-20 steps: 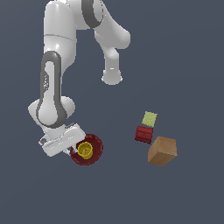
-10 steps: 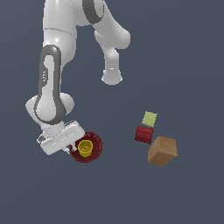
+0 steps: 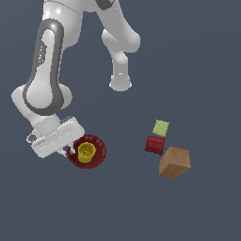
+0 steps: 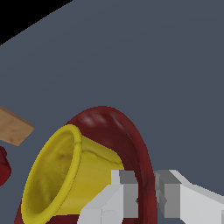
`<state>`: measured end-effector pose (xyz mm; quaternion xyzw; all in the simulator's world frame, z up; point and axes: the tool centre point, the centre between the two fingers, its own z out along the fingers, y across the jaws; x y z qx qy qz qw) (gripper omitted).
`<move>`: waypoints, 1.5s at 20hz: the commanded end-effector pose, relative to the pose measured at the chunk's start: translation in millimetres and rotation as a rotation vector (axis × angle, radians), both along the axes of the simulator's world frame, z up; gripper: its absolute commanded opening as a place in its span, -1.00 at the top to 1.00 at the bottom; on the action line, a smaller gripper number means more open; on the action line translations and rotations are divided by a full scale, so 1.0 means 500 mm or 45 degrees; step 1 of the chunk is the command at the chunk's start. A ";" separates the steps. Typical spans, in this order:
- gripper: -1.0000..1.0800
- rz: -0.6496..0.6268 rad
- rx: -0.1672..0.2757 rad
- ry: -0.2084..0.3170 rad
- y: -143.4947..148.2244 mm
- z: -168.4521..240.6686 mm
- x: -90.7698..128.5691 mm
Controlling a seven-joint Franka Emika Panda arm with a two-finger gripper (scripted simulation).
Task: Pick up a designated object from a clutter of objects.
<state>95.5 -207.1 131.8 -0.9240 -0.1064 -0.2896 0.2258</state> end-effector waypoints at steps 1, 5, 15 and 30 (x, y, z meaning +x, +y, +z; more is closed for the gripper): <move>1.00 0.000 -0.003 -0.004 -0.009 0.062 -0.005; 1.00 0.000 -0.004 -0.002 -0.023 0.162 -0.015; 1.00 0.001 -0.005 0.000 -0.059 0.402 -0.038; 1.00 0.003 -0.001 -0.007 -0.093 0.590 -0.048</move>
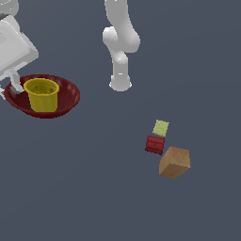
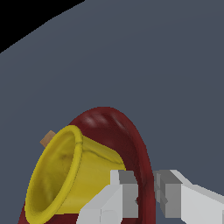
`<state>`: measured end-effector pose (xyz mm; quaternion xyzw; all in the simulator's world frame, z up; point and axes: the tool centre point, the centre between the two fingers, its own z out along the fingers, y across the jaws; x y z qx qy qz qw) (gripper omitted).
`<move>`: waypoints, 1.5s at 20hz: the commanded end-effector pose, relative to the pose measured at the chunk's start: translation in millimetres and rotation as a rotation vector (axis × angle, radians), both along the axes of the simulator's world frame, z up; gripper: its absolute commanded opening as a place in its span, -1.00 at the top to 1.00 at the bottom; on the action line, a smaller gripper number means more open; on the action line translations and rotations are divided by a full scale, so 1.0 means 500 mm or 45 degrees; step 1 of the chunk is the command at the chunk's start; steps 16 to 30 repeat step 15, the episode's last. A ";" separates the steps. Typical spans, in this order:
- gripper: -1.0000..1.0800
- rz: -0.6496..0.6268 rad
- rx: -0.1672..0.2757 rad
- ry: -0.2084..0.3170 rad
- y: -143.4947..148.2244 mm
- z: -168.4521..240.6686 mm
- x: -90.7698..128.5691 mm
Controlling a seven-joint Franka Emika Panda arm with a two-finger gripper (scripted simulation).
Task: Pick up a designated object from a clutter of objects.
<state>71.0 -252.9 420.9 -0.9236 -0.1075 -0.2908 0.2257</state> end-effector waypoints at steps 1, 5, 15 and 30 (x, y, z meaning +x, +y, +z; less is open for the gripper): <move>1.00 0.001 0.000 -0.004 -0.002 0.014 0.001; 1.00 0.000 0.002 -0.002 -0.002 0.010 0.000; 1.00 0.000 0.001 -0.001 0.016 0.071 0.000; 1.00 0.000 0.001 -0.001 0.016 0.071 0.000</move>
